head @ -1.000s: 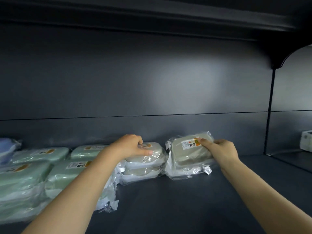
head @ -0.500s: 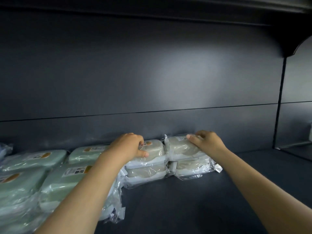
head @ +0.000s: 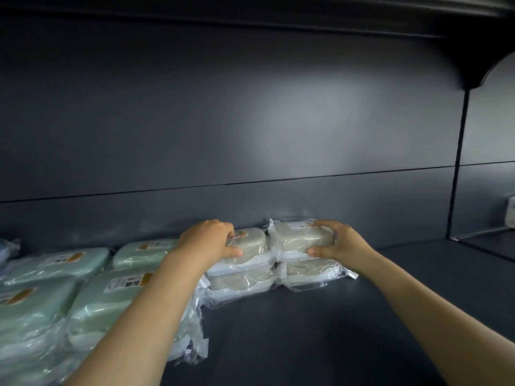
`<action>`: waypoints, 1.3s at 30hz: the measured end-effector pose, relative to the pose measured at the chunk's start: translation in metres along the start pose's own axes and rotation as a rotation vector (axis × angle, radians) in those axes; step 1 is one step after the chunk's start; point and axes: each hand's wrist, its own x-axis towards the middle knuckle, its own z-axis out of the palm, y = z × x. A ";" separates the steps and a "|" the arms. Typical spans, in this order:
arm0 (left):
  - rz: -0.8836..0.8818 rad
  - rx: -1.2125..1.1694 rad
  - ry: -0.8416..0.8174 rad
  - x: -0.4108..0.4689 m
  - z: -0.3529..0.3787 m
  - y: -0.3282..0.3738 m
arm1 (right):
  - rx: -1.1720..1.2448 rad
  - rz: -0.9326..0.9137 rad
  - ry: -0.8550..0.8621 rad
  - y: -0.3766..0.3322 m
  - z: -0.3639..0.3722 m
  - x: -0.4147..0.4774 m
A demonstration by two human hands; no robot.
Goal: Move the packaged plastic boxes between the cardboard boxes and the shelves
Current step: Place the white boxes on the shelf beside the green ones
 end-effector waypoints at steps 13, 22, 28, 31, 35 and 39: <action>-0.007 0.050 -0.042 0.001 -0.001 0.002 | -0.282 -0.088 -0.019 -0.014 -0.008 -0.006; -0.030 0.151 -0.086 -0.008 0.002 0.018 | -0.473 -0.039 -0.032 -0.038 -0.011 -0.016; -0.059 0.151 -0.016 -0.039 -0.034 0.030 | -0.515 -0.140 -0.018 -0.066 -0.048 -0.040; -0.065 0.177 0.031 -0.070 -0.055 0.041 | -0.507 -0.192 -0.020 -0.073 -0.070 -0.066; -0.033 0.141 0.113 -0.119 -0.076 0.067 | -0.515 -0.243 -0.047 -0.080 -0.095 -0.112; -0.032 0.080 0.151 -0.178 -0.084 0.109 | -0.664 -0.298 -0.154 -0.076 -0.119 -0.172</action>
